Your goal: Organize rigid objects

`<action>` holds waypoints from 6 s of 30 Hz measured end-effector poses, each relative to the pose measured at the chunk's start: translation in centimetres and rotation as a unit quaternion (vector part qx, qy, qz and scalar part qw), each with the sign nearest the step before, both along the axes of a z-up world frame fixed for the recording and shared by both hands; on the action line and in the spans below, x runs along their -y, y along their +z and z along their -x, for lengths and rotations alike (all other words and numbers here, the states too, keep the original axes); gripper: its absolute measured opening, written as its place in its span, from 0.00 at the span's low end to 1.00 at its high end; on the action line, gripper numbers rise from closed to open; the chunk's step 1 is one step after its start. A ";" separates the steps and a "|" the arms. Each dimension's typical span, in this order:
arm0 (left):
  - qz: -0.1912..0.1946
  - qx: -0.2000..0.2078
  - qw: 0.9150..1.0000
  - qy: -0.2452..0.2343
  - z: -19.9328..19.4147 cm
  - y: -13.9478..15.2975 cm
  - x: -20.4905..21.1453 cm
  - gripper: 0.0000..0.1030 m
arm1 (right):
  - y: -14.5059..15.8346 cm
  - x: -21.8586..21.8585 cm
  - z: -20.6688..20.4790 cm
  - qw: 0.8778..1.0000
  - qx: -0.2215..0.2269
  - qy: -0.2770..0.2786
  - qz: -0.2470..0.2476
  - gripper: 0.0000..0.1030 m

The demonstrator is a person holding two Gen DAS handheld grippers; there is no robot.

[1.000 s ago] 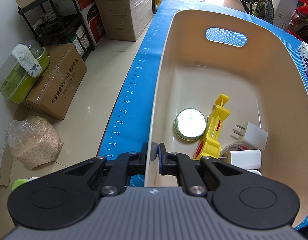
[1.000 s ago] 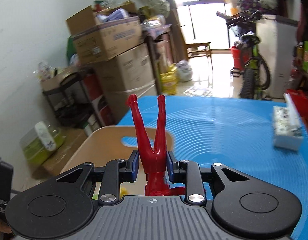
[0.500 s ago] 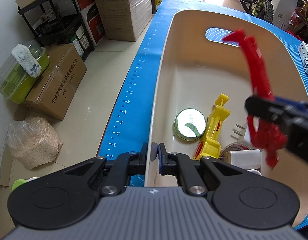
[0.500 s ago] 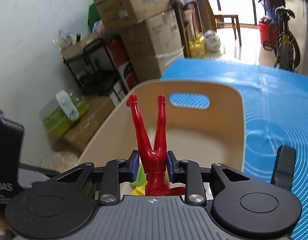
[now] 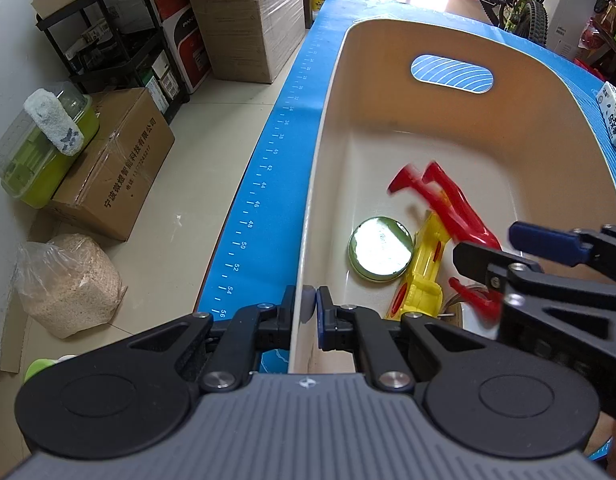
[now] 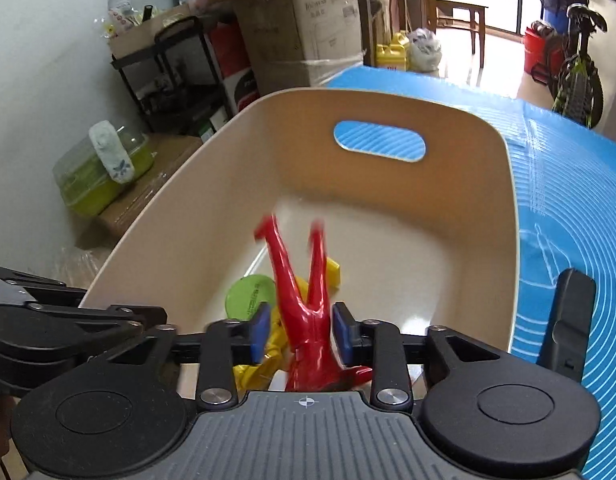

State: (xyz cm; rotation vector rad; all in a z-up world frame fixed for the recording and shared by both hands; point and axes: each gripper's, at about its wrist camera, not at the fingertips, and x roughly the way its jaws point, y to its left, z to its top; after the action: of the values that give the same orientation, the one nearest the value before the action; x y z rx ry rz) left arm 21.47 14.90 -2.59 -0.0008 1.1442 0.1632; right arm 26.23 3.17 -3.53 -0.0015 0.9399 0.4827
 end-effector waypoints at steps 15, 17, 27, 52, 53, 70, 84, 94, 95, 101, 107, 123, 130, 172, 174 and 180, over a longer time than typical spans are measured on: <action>-0.002 0.000 1.000 -0.001 0.0 0.1 0.0 0.11 | 4.9 7.2 2.4 0.990 0.121 -0.069 -0.009 0.67; -0.002 0.000 1.000 -0.001 0.0 0.1 0.0 0.11 | 4.6 8.8 2.3 0.988 0.122 -0.093 -0.002 0.67; -0.004 -0.001 1.000 -0.001 0.0 0.1 -0.1 0.11 | -0.9 13.9 1.7 0.965 0.130 -0.225 0.035 0.71; -0.005 -0.001 1.000 -0.001 0.1 0.2 -0.2 0.12 | -9.7 14.6 -0.3 0.946 0.126 -0.285 0.086 0.72; -0.005 -0.001 1.000 -0.001 0.1 0.2 -0.2 0.12 | -9.8 14.5 -0.2 0.946 0.128 -0.285 0.087 0.72; -0.004 -0.002 1.000 -0.001 0.1 0.1 -0.2 0.12 | -8.8 14.5 0.4 0.951 0.130 -0.273 0.065 0.52; -0.003 -0.002 1.000 -0.001 0.1 0.1 -0.2 0.12 | -3.1 14.7 1.8 0.942 0.202 -0.264 0.036 0.52; -0.003 -0.002 1.000 -0.001 0.1 0.1 -0.2 0.12 | 2.5 13.6 2.9 0.941 0.245 -0.232 -0.018 0.53; -0.003 -0.002 1.000 -0.001 0.1 0.1 -0.2 0.12 | 3.0 13.2 3.0 0.942 0.246 -0.226 -0.022 0.53; -0.003 -0.002 1.000 -0.001 0.1 0.1 -0.2 0.12 | 4.8 10.5 3.4 0.953 0.239 -0.182 -0.041 0.53; -0.001 -0.001 1.000 -0.001 0.1 -0.1 0.0 0.11 | 4.7 6.8 3.2 0.968 0.212 -0.126 -0.040 0.53; 0.000 -0.001 1.000 -0.001 -0.1 -0.1 0.3 0.11 | 1.2 -0.4 1.9 0.994 0.102 -0.046 0.007 0.52; 0.000 -0.002 1.000 -0.001 -0.1 -0.1 0.3 0.11 | 0.2 -1.7 0.6 0.998 0.048 -0.031 0.041 0.52; -0.016 0.080 0.996 -0.018 4.2 6.8 4.1 0.75 | 8.7 8.0 6.5 0.992 0.088 -0.094 0.005 0.94; -0.017 0.083 0.996 -0.017 4.8 7.4 4.4 0.75 | 9.1 8.9 7.3 0.991 0.089 -0.100 0.002 0.94; -0.024 0.098 0.995 -0.020 7.0 9.4 5.9 0.75 | 10.6 11.4 10.1 0.989 0.094 -0.112 -0.003 0.94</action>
State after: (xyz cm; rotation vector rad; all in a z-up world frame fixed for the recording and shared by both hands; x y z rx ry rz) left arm 14.48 9.03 6.81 0.0467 0.9441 0.1515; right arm 16.13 -8.22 7.05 0.0626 0.7421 0.2722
